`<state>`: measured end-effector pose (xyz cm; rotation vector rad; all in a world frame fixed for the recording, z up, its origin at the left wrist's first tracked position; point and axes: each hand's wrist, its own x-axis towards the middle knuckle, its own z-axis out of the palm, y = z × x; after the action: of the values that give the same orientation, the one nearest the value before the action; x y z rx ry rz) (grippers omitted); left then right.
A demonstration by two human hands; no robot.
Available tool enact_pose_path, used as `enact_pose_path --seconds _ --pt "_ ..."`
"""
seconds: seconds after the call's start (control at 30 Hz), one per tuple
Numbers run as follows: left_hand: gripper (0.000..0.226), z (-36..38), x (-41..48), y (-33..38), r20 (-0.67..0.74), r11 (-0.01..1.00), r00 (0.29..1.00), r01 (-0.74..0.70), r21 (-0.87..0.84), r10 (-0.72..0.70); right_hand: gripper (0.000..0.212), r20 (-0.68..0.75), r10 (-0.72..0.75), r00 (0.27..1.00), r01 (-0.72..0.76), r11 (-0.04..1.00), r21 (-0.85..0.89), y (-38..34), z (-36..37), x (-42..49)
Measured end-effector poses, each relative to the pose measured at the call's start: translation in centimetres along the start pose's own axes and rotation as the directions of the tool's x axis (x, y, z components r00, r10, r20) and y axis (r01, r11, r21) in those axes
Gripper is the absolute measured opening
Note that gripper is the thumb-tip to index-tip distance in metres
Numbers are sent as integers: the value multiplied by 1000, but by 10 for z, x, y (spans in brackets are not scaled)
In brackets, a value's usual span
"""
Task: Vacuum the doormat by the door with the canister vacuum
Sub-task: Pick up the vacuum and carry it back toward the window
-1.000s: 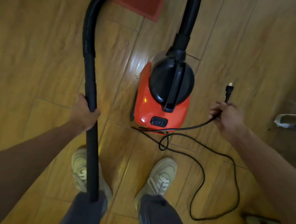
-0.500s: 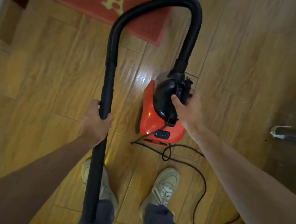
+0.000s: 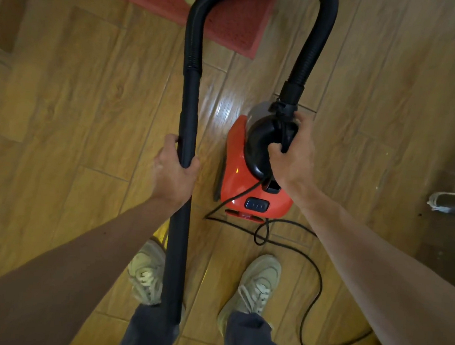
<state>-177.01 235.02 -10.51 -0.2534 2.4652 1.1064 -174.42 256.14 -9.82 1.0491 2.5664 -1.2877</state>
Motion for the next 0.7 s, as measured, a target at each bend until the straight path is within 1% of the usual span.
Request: enact_pose_path --seconds 0.07,0.17,0.27,0.33,0.43,0.57,0.7 --pt "42 2 2 3 -8 1000 1000 -14 9 14 62 -30 45 999 -43 997 66 0 -1 -1" --pt "45 7 5 4 -14 1000 1000 -26 6 26 54 -72 83 994 -76 993 90 2 4 1" --pt "46 14 7 5 -26 999 998 -53 12 53 52 -112 102 988 -89 989 114 5 12 5" --pt "46 16 8 6 -35 997 997 -72 11 73 50 -126 92 988 -79 991 111 8 14 7" --pt "47 17 7 8 -43 997 996 -82 9 82 50 -96 65 993 -56 994 93 13 10 7" --pt "50 4 1 14 -55 996 995 -85 8 85 54 -109 100 989 -92 993 77 19 0 -4" --pt "54 -24 -12 27 -69 983 982 -172 57 176 52 -127 110 986 -102 992 70 13 -18 -25"
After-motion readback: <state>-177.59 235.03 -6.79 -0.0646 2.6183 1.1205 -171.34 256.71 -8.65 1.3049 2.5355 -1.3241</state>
